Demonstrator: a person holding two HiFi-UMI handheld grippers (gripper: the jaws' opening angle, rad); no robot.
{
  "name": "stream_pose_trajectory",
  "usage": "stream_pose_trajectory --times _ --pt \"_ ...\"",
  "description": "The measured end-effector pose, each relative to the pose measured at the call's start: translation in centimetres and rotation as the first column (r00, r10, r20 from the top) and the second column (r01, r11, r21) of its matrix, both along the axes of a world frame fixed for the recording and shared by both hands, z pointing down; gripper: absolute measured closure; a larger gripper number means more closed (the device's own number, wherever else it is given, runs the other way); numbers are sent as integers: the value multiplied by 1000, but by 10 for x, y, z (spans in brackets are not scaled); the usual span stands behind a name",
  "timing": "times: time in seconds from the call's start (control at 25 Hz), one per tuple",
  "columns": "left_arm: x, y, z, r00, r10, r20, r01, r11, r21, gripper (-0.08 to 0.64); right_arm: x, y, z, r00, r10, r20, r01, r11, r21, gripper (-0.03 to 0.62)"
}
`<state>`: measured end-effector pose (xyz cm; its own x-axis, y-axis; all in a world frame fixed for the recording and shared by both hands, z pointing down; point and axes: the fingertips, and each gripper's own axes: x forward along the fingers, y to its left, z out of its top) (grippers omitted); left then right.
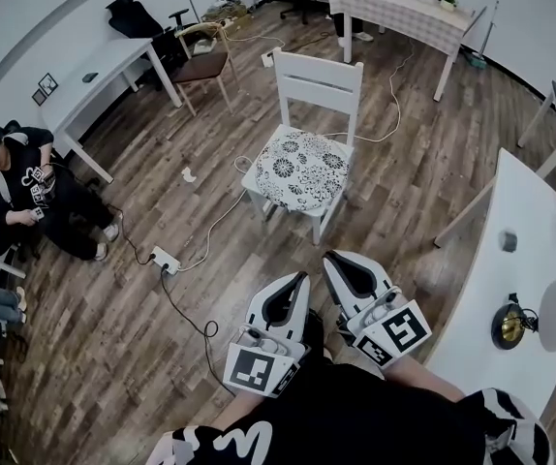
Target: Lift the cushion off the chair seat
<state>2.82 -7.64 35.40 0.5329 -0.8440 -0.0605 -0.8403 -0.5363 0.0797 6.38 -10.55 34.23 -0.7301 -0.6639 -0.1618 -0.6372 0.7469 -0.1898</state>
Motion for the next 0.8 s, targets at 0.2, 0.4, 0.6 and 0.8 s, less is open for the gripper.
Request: stream_pose_trajectory --times 0.2,0.4,0.6,0.8 --pt "-3 -19 4 1000 20 -2 -20 1000 -4 560 -4 -18 5 1000 15 -7 -15 1000 -5 560" --pt "-6 -47 8 999 42 -2 -42 999 -14 560 -10 -42 8 1000 26 -14 -26 1000 -10 561" --pt "-16 -80 11 998 62 -2 -62 998 -13 560 -18 -75 12 999 47 -15 -47 999 -13 560" --pt "-36 -125 10 997 73 -17 -73 997 -8 560 -35 -120 13 997 69 -32 -69 998 -10 561"
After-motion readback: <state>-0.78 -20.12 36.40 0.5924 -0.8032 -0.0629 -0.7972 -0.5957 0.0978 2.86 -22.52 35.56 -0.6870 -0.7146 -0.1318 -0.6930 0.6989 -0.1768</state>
